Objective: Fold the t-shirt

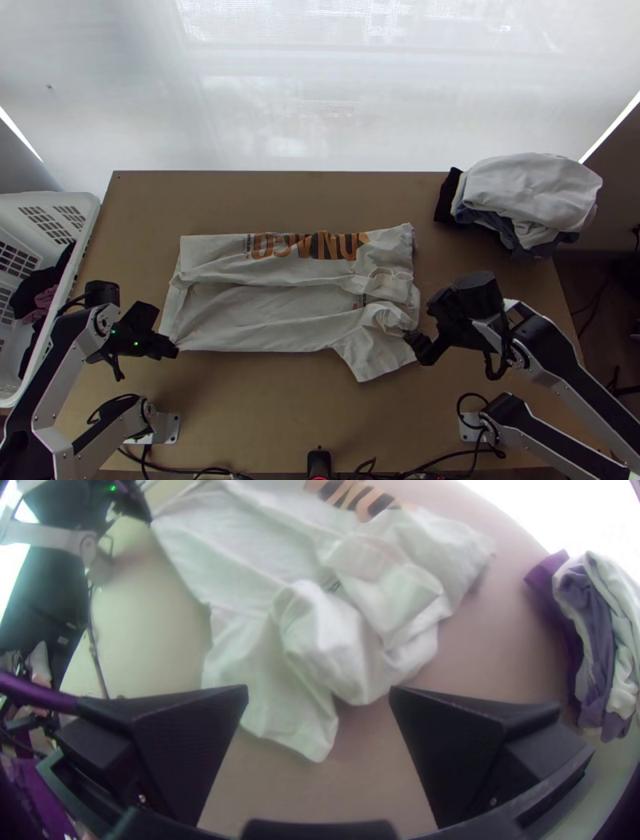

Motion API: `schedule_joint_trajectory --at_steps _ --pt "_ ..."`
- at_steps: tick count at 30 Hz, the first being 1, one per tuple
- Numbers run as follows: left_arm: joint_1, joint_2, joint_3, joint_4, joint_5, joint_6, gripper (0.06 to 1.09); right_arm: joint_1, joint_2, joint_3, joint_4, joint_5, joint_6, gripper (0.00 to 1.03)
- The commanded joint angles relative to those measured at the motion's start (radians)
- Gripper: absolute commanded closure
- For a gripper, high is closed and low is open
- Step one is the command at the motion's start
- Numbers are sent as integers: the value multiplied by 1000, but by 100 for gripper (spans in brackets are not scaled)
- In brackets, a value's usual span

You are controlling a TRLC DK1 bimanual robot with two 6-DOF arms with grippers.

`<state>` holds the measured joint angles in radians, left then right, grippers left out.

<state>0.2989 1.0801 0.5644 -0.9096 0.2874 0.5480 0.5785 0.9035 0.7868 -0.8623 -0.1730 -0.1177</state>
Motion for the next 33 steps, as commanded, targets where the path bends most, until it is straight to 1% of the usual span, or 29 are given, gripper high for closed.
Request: schedule_joint_trajectory --at_steps 1,3,8,11,12,17,19,21,24,33 --pt "2 0 -17 48 -2 -19 105 146 -34 -46 -84 -13 -50 5" --pt "2 -2 -12 49 -2 -30 105 199 -31 -70 -58 1 -65 5" --pt "-4 -8 0 51 -1 -56 105 304 9 -110 5 3 -83 5" --pt "-9 -11 5 54 -1 -76 105 350 31 -136 37 24 -109 7" --pt "-12 -11 8 55 -1 -83 105 362 37 -147 51 29 -119 9" --pt "-26 -12 19 55 -2 -115 105 379 46 -199 157 76 -171 10" --pt "-26 -9 20 58 -2 -120 105 380 35 -233 207 142 -220 10" --pt "-26 -6 20 63 -2 -125 105 383 15 -265 266 168 -252 10" --pt "-27 -2 23 69 -2 -132 105 397 11 -285 278 170 -258 13" --pt "-34 32 31 83 -2 -158 105 443 32 -317 279 170 -263 14"
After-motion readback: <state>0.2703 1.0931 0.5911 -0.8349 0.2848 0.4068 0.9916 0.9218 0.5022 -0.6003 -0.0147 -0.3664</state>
